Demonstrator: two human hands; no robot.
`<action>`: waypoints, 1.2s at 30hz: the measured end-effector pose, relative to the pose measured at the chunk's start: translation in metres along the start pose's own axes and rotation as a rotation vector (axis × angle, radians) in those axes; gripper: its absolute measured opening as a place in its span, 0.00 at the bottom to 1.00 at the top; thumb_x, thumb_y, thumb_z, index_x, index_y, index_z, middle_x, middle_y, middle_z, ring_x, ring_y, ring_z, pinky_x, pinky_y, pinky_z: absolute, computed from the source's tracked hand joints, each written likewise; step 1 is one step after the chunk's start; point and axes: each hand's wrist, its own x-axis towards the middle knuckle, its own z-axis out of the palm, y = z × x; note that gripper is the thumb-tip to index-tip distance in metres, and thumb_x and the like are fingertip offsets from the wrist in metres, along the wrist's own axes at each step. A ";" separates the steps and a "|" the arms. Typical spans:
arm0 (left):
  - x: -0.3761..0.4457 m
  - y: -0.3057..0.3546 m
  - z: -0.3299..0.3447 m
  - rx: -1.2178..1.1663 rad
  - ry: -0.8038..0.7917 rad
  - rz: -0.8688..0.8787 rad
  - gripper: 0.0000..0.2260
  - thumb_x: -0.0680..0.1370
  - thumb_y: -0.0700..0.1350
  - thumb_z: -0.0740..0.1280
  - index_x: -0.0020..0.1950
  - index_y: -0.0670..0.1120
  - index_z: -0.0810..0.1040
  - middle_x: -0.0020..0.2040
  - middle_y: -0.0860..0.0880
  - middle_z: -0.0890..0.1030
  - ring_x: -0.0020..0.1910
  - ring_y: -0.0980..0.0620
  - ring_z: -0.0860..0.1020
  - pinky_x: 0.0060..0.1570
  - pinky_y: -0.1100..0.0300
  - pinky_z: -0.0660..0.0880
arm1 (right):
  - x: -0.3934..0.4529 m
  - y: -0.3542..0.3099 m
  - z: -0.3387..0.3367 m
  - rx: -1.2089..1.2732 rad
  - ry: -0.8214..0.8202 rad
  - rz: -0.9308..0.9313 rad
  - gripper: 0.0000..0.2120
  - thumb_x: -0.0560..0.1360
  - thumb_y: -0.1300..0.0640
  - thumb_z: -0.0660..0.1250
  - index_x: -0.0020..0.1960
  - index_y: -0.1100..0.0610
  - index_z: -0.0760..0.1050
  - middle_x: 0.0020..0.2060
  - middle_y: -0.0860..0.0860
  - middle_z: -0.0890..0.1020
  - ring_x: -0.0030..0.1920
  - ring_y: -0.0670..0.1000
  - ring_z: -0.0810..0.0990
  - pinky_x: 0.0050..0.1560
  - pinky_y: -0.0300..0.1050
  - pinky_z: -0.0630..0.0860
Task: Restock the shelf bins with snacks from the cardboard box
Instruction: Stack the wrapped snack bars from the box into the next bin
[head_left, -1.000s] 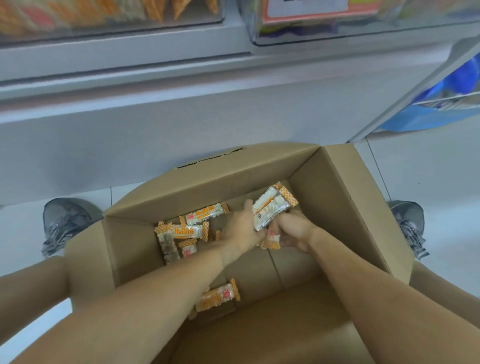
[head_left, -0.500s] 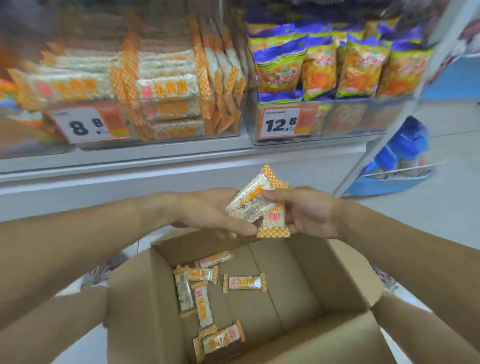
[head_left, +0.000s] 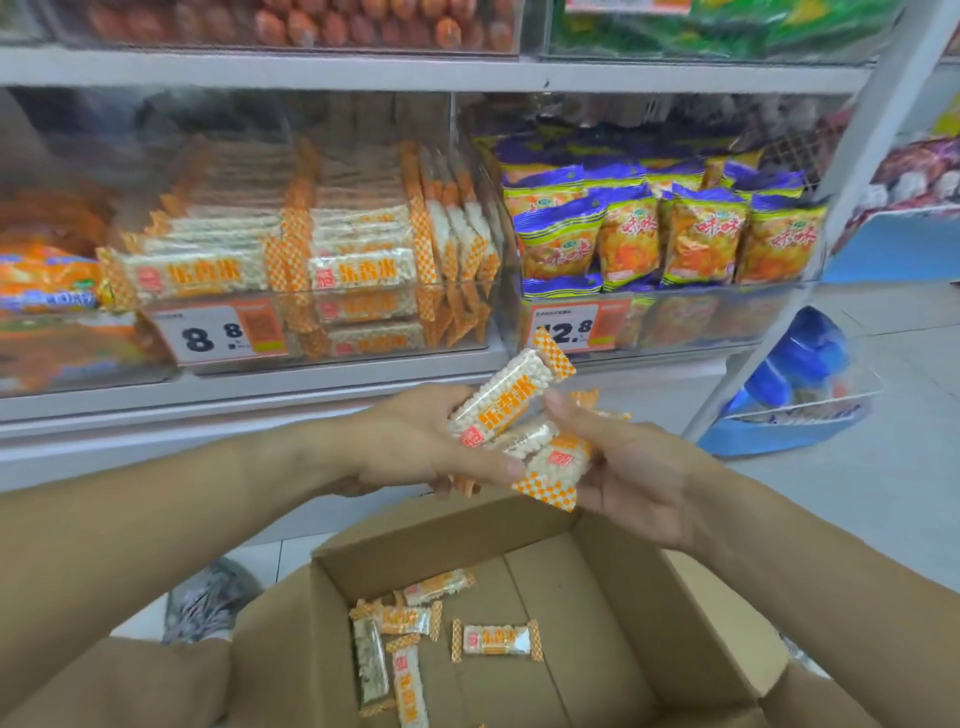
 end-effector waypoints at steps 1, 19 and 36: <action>0.001 0.000 -0.006 -0.073 -0.032 -0.036 0.22 0.71 0.49 0.77 0.59 0.41 0.76 0.46 0.40 0.80 0.42 0.49 0.79 0.35 0.57 0.75 | 0.000 -0.005 -0.003 0.022 -0.008 -0.007 0.23 0.68 0.53 0.73 0.60 0.62 0.81 0.56 0.58 0.85 0.55 0.54 0.84 0.49 0.47 0.84; 0.016 0.003 -0.033 -0.624 -0.156 -0.246 0.19 0.78 0.43 0.66 0.65 0.34 0.73 0.47 0.37 0.77 0.39 0.43 0.78 0.21 0.61 0.71 | -0.016 -0.034 -0.030 -0.522 0.024 -0.548 0.18 0.74 0.49 0.69 0.64 0.48 0.79 0.46 0.47 0.83 0.46 0.64 0.85 0.46 0.51 0.80; 0.025 0.019 -0.017 -0.593 -0.079 -0.146 0.15 0.79 0.47 0.62 0.60 0.39 0.76 0.49 0.39 0.81 0.40 0.42 0.80 0.30 0.58 0.72 | -0.009 -0.042 -0.031 0.029 0.002 -0.260 0.29 0.67 0.69 0.71 0.67 0.60 0.71 0.47 0.60 0.85 0.42 0.56 0.85 0.45 0.57 0.84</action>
